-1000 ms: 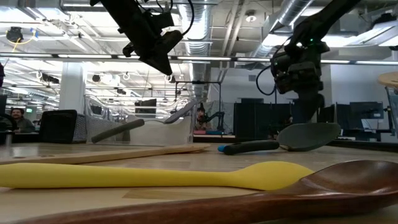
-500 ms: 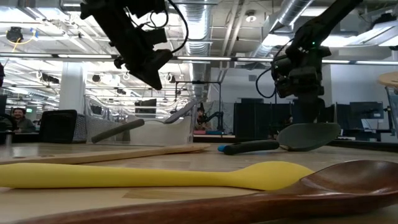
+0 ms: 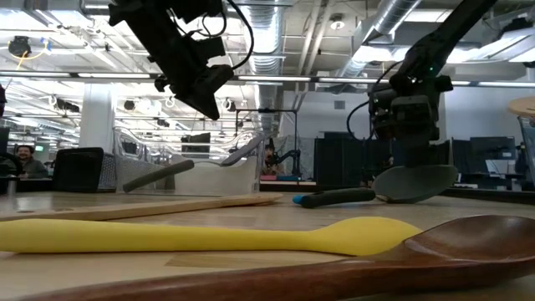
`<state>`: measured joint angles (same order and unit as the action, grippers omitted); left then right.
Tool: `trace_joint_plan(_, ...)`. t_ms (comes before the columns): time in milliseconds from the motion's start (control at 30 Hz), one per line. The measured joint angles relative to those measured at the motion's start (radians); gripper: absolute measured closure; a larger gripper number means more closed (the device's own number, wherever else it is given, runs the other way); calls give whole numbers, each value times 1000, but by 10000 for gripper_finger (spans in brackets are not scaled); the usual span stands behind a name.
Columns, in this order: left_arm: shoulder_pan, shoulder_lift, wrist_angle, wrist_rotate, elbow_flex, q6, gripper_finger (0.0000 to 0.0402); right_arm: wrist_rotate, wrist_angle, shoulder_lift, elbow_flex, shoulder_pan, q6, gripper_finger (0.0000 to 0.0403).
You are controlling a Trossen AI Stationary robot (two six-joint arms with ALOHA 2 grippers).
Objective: Pick & Place Kitchen Items
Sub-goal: Put the solid turner spatula into the top transparent bin
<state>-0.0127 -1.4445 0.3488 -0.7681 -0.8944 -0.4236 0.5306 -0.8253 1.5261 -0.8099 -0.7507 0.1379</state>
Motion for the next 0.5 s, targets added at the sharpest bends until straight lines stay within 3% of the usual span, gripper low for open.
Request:
trace_joint_plan(333, 0, 0, -4, 0, 0, 0, 394, 20, 90, 0, 66, 67, 0, 216)
trace_joint_plan(500, 0, 0, -8, 0, 0, 0, 394, 18, 134, 0, 76, 88, 1, 257)
